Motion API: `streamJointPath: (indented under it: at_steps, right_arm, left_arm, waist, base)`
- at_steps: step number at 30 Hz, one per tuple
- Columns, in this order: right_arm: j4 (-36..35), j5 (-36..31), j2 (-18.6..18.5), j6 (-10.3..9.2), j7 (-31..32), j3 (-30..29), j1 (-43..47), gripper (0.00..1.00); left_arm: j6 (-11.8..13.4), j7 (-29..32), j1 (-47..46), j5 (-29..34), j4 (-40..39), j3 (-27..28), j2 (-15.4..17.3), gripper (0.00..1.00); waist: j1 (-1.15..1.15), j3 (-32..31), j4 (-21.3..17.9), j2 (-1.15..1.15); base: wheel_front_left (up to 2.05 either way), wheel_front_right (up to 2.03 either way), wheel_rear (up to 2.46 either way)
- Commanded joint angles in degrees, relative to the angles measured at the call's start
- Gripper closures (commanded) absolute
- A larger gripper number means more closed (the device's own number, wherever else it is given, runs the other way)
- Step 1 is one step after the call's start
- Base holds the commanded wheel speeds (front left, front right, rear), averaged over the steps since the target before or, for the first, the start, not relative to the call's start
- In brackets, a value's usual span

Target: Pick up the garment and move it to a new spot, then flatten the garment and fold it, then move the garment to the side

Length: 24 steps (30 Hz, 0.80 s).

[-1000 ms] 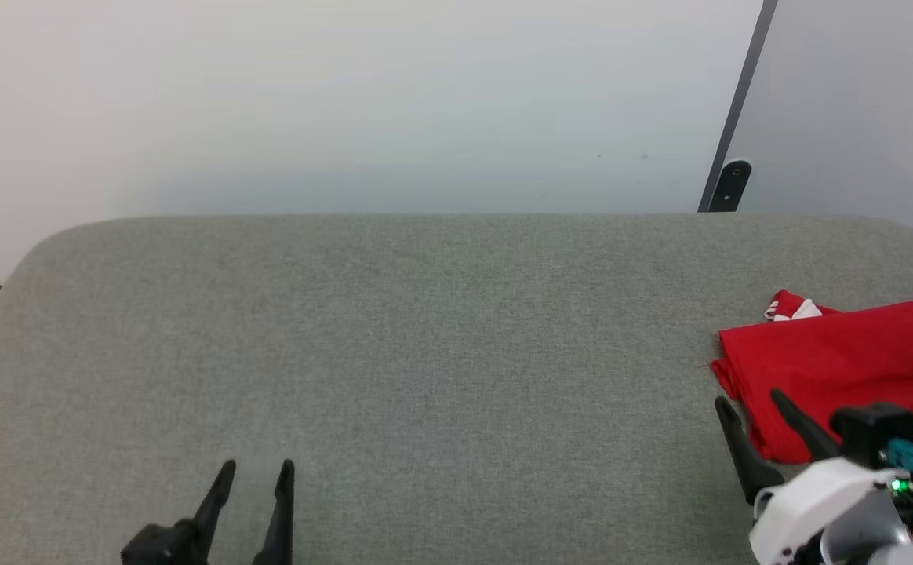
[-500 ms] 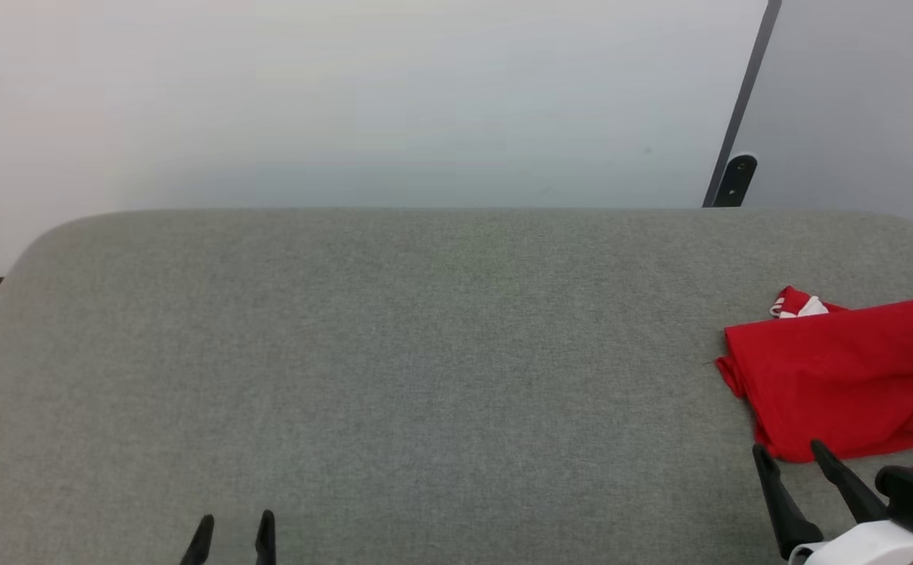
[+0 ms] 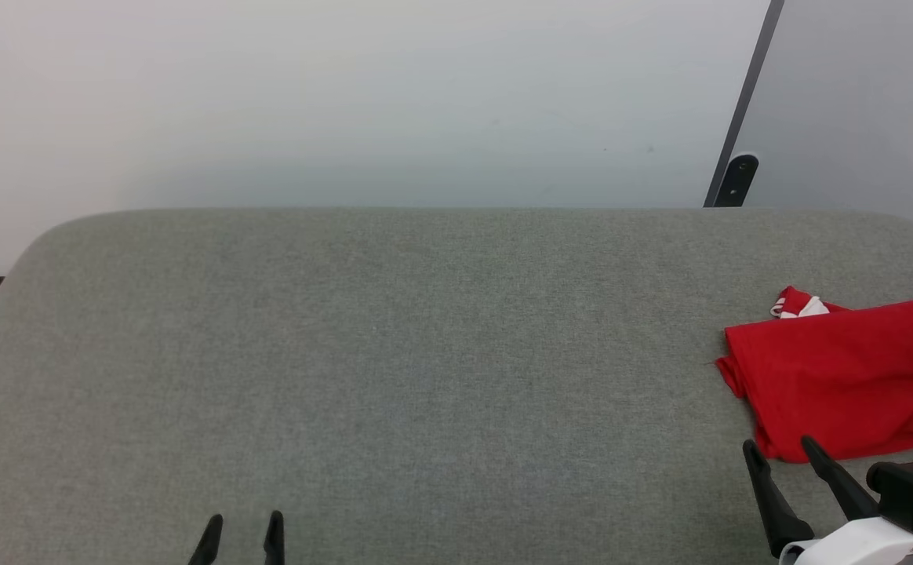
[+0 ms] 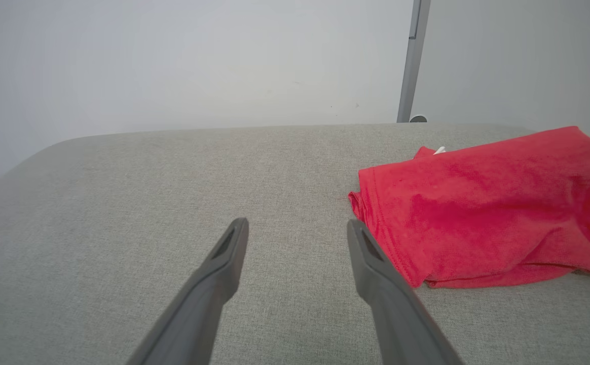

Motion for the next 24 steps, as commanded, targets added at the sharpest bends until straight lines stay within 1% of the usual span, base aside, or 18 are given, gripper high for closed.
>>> streamJointPath:
  at_steps: [1, 6, 7, 10, 24]
  right_arm:
    - [-0.10, -0.04, 0.23, -0.09, 0.12, 0.20, 0.46, 0.00]
    - [0.09, 0.19, 0.42, -0.09, -0.20, 0.54, 0.58, 0.00]
    - [0.27, 0.05, 0.25, 0.00, -0.07, 0.35, 0.02, 1.00]
    - [2.03, 0.18, 0.54, 0.01, -0.01, 0.43, 0.19, 1.00]
    - [4.87, 14.20, 1.46, 0.00, -0.38, -1.09, -2.19, 1.00]
  left_arm:
    - [0.14, 0.04, -0.10, 0.24, -0.02, -0.08, 0.04, 0.00]
    - [0.34, 0.04, -0.16, 0.94, -1.00, -0.28, 0.10, 0.00]
    - [0.23, -0.02, -0.12, 0.69, -0.71, -0.25, -0.03, 1.00]
    - [0.23, 0.09, 0.06, 0.45, 0.90, -0.33, -0.38, 1.00]
    - [-0.16, 4.14, -3.75, -14.27, 2.58, 0.98, -0.85, 1.00]
  waist:
    - [0.00, -0.03, -0.07, 0.00]
    - [0.00, -0.17, -0.14, 0.00]
    - [0.00, -0.17, -0.14, 0.00]
    - [0.00, -0.17, -0.15, 0.00]
    - [0.00, 0.11, -0.38, 0.00]
  base:
    - [0.00, 0.00, 0.00]
    - [0.00, 0.00, 0.00]
    - [0.00, 0.00, 0.00]
    - [0.00, 0.00, 0.00]
    - [0.00, 0.00, 0.00]
